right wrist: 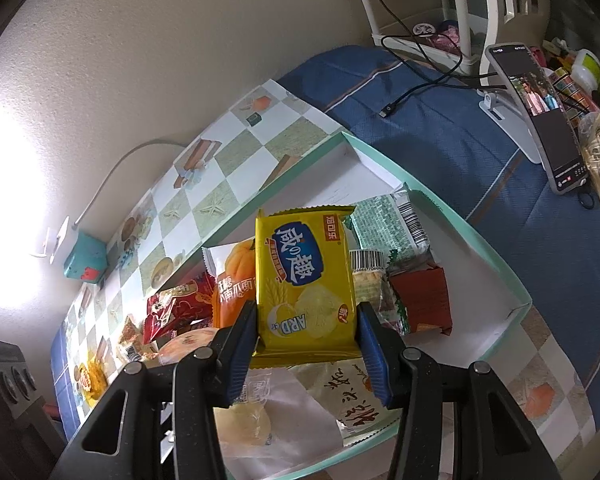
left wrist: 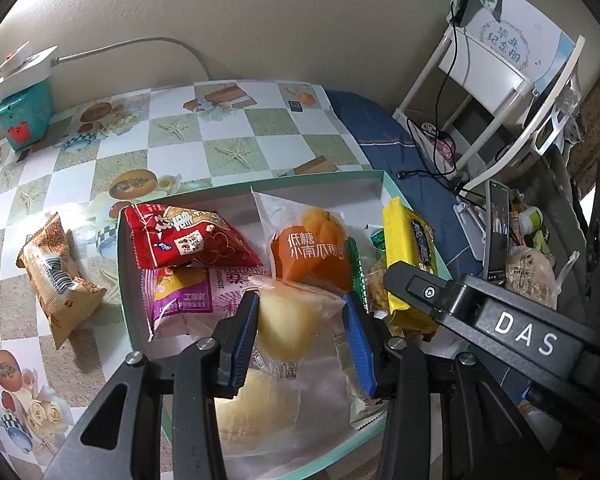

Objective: Organize snacks
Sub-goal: 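Lower jelly cup with left tool while right tool lowers cracker pack, opening both in tray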

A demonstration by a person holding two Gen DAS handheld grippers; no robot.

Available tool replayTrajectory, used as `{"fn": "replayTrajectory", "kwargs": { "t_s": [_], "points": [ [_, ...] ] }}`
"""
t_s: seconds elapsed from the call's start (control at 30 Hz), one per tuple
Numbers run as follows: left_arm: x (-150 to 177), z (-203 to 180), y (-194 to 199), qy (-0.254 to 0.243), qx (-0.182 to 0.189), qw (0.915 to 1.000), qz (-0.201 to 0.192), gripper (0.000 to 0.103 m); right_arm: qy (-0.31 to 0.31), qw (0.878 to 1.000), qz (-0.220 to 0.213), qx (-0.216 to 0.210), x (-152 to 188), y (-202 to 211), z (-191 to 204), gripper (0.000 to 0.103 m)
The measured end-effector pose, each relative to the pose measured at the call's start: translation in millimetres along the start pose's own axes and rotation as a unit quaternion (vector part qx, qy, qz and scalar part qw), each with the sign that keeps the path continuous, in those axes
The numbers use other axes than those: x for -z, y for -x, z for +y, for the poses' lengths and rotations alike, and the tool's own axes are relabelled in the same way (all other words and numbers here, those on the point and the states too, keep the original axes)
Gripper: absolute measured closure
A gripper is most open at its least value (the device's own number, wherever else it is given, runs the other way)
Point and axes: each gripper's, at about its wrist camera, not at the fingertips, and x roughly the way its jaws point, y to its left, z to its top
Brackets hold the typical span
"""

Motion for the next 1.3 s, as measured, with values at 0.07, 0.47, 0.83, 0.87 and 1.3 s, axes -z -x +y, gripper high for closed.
{"fn": "replayTrajectory", "kwargs": {
  "t_s": [0.07,0.47,0.83,0.87,1.3],
  "points": [
    [0,-2,2,-0.004,0.003,1.0000,-0.003,0.057,0.000,1.000,0.001,-0.002,0,0,0,0.050],
    [-5,20,14,0.021,-0.047,0.9987,-0.002,0.055,0.007,1.000,0.012,-0.008,2,-5,3,0.050],
    [-9,54,27,0.082,-0.069,0.9942,0.000,0.044,0.011,1.000,0.026,-0.009,4,-7,9,0.047],
    [-9,56,26,0.086,-0.070,0.9938,0.002,0.043,0.012,1.000,0.027,-0.009,4,-7,9,0.047],
    [-6,77,31,0.124,-0.102,0.9869,0.018,0.036,0.039,0.999,0.028,0.002,5,-6,21,0.028]
  ]
}}
